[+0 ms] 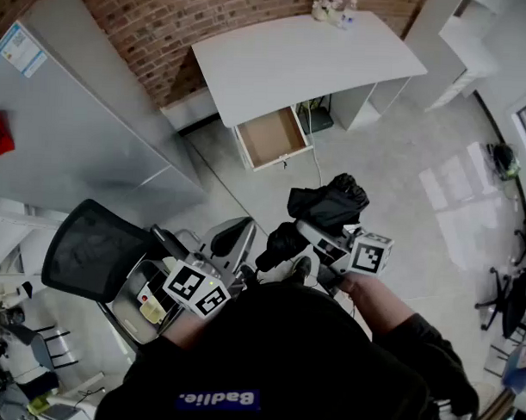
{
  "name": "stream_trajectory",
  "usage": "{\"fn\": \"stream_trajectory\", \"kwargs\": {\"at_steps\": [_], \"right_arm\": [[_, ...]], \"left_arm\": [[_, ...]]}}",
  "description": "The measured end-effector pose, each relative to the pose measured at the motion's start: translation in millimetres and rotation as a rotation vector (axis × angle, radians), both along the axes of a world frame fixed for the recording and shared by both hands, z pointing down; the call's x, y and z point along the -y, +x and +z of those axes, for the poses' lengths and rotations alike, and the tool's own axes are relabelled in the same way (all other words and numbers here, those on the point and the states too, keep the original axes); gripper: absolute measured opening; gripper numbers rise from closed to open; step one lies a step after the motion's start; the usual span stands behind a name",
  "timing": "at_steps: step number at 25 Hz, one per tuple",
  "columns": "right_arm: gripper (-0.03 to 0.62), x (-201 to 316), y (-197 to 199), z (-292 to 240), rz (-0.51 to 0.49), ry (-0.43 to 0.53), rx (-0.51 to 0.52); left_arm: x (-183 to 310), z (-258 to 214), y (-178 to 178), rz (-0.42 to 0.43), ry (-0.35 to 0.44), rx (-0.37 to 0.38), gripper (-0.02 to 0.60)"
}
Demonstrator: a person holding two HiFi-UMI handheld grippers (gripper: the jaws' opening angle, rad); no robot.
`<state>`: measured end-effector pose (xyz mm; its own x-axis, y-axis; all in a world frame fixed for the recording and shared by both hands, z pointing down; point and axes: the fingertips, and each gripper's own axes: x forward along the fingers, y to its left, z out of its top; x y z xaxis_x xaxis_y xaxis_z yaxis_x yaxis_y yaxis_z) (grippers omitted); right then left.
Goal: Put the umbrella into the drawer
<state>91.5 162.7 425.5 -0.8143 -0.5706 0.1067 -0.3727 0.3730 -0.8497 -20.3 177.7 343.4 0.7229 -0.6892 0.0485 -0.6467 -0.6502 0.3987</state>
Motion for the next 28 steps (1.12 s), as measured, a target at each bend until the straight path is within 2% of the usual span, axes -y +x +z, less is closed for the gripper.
{"fn": "stream_trajectory", "kwargs": {"at_steps": [16, 28], "right_arm": [[0.261, 3.7, -15.4, -11.3, 0.034, 0.032, 0.015], [0.261, 13.7, -41.4, -7.9, 0.104, 0.012, -0.031]], "left_arm": [[2.3, 0.3, -18.2, 0.021, 0.015, -0.023, -0.003], [-2.2, -10.1, -61.6, 0.050, 0.056, -0.049, -0.003]]}}
